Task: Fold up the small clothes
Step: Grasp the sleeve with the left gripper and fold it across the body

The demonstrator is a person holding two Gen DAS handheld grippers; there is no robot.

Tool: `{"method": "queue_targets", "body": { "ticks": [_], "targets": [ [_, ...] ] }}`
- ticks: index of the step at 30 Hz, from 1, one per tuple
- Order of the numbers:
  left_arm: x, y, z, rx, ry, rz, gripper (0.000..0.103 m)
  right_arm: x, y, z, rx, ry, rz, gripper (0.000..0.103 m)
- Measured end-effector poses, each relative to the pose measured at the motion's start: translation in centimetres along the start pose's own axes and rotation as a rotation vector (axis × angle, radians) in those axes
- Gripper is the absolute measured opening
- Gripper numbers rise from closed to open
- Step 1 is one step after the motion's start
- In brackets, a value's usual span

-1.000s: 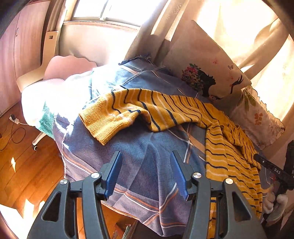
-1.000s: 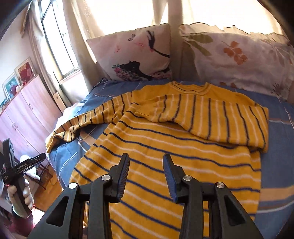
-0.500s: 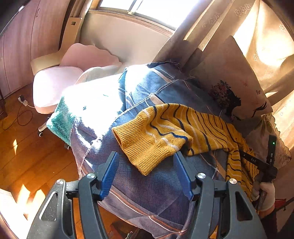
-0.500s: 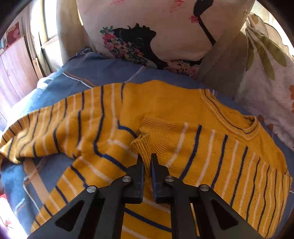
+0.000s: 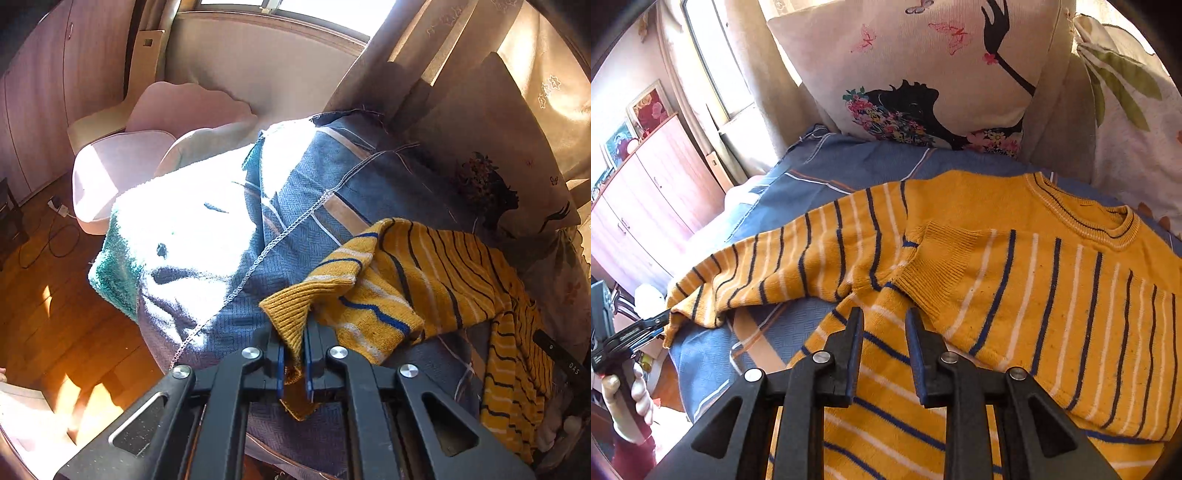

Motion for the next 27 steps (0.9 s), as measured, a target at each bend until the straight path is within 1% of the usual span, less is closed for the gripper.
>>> {"method": "queue_targets", "body": {
  "ticks": [3,6,8,10,13,16,18,22,25,27],
  "targets": [
    [-3.0,2.3,-1.2,0.003,-0.021,-0.053,0.007,0.5,2.2,-1.8,0.027,-0.015,-0.028,0.025],
    [-6.4,4.5,-4.8,0.059,-0.078,-0.095,0.007,1.2,4.0,-5.1,0.057,-0.068,-0.044,0.026],
    [-8.0,5.3,-8.6,0.106,-0.144,-0.106,0.007,2.0,5.2,-7.7,0.079,-0.12,-0.053,0.026],
    [-8.9,5.2,-13.3,0.159,-0.217,-0.091,0.007,3.0,6.3,-10.2,0.095,-0.178,-0.06,0.026],
    [-8.2,3.4,-21.4,0.253,-0.331,-0.01,0.007,4.6,7.9,-14.1,0.11,-0.274,-0.068,0.026],
    [-5.5,0.3,-30.0,0.356,-0.415,0.114,0.007,6.2,9.7,-17.6,0.14,-0.356,-0.091,0.026],
    [-3.0,-2.1,-35.8,0.417,-0.468,0.193,0.007,7.4,11.0,-19.5,0.154,-0.4,-0.111,0.026],
    [3.9,-6.5,-46.6,0.53,-0.564,0.342,0.007,9.9,12.8,-22.7,0.169,-0.481,-0.127,0.026],
    [9.9,-9.9,-52.5,0.604,-0.603,0.455,0.007,11.6,13.8,-25.0,0.183,-0.534,-0.131,0.026],
    [13.8,-12.6,-55.2,0.66,-0.613,0.569,0.008,12.5,14.5,-26.3,0.192,-0.567,-0.137,0.026]
  ]
}}
Point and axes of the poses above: each gripper's, at about its wrist camera, not at the fingertips, and y roughly against the way its jaws point, z to its left, x to its underside, the point moved 7 cm from there along -y, roughly the way its jaws point, and after that the axes turned 12 degrees about x, right-handed, at the moved point
